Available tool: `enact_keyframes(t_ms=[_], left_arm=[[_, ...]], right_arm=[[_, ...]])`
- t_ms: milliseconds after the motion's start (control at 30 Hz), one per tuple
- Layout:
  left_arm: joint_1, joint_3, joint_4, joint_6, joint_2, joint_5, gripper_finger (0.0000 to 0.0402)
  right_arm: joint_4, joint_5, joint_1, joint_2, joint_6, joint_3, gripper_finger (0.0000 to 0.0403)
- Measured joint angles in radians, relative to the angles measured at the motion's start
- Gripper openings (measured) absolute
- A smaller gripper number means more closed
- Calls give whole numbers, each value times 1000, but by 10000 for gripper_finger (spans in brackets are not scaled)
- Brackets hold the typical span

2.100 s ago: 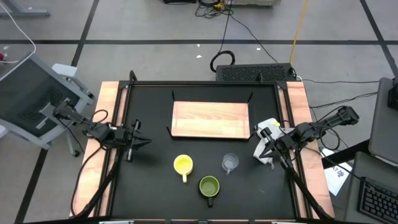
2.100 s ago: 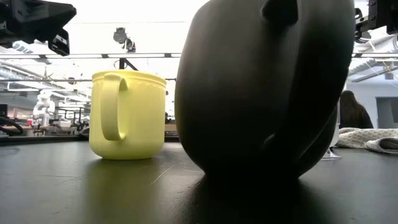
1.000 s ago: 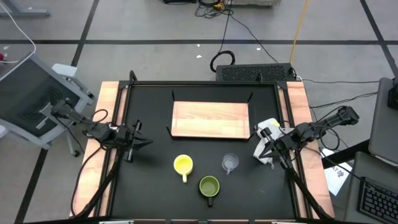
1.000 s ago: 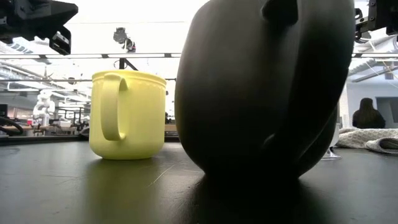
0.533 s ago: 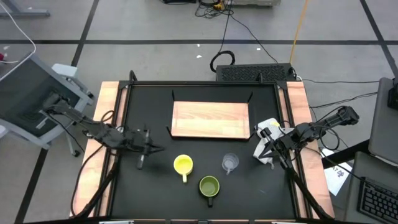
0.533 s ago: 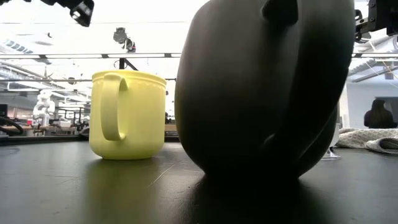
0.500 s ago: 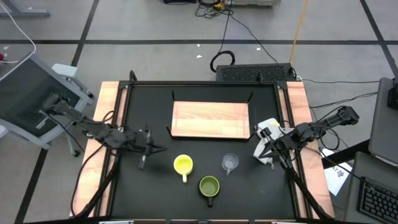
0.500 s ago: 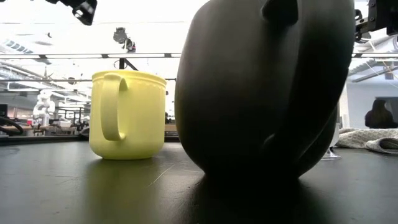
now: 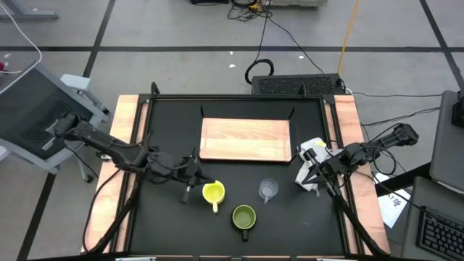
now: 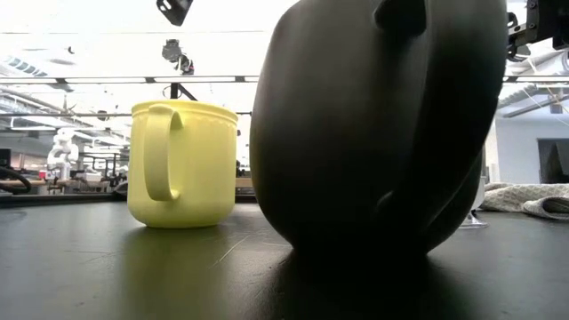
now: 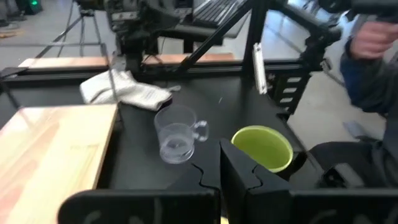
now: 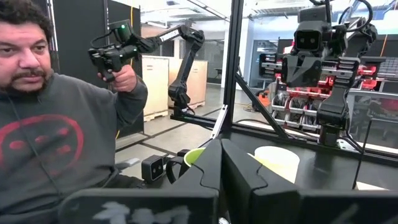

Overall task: Stack small to large cups/mugs on shelf
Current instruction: Put the black mug on the shelf

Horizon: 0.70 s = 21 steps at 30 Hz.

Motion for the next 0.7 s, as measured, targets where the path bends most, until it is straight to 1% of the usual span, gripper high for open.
enact_keyframes(t_ms=[67,200,267,400,600,700], left_arm=[[7,2,40,16,15,39,0],[18,2,87,52,41,65,0],[27,2,120,83,55,99,0],[43,2,213,84,87,160,0],[73,2,364,117,132,223,0],[108,3,392,122,137,285,0]], right_arm=[[0,0,0,0,0,0,0],[0,0,0,0,0,0,0],[0,0,0,0,-1,0,0],[2,0,0,0,-3,0,0],[21,0,0,0,-27,0,0],[35,0,0,0,-38,0,0]])
